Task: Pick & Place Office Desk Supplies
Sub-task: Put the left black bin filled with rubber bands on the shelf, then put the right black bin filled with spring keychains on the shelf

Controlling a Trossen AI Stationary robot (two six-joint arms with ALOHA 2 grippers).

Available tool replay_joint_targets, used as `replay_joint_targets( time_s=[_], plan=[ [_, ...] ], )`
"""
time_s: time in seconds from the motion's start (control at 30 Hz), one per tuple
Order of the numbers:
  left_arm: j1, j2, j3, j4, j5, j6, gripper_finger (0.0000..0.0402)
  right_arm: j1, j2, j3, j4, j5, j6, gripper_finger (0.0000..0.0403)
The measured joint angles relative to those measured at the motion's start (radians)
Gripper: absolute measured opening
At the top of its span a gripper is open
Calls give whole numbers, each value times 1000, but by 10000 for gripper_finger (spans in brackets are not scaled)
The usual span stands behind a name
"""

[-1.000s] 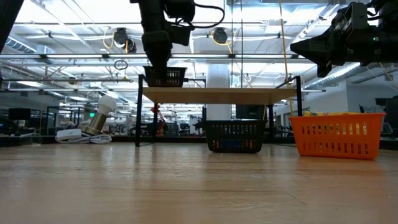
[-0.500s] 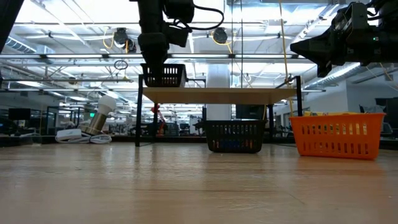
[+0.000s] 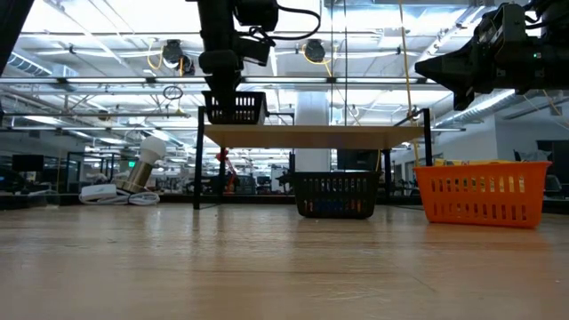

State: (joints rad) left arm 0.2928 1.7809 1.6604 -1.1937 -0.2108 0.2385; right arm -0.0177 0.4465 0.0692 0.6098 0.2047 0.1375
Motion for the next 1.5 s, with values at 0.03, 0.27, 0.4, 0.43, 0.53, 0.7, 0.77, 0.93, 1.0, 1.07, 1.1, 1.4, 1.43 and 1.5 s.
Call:
replay_joint_targets(
  time_s=[0.03,0.27,0.4,0.43,0.53,0.7,0.77,0.93,1.0,1.07,1.1,1.4,1.43,1.5],
  plan=[
    [0,0,0,0,0,0,165,0,0,0,0,0,0,0],
    [-5,0,0,0,0,-4,169,0,0,0,0,0,0,0],
    [-19,0,1,1,-2,15,186,0,0,0,0,0,0,0],
    [-22,0,1,1,-7,17,191,0,0,0,0,0,0,0],
    [-32,0,1,1,-26,19,211,0,0,0,0,0,0,0],
    [-48,-1,2,1,-91,21,242,0,0,0,0,0,-3,0],
    [-56,-1,12,-9,-110,22,252,0,0,0,0,0,-3,0],
    [-85,-2,63,-16,-113,29,271,0,0,0,0,1,-4,0],
    [-101,-2,103,-39,-111,29,276,0,0,0,0,1,-4,0],
    [-124,-2,158,-92,-105,33,278,0,0,0,0,1,-4,0],
    [-138,-2,191,-131,-105,32,277,0,0,0,0,1,-4,0],
    [-245,-305,257,-217,35,-19,143,0,0,0,1,2,-27,0],
    [-245,-359,231,-180,49,-36,121,0,0,0,5,2,-32,0],
    [-234,-468,147,-79,83,-63,80,0,0,0,8,2,-48,0]
  ],
)
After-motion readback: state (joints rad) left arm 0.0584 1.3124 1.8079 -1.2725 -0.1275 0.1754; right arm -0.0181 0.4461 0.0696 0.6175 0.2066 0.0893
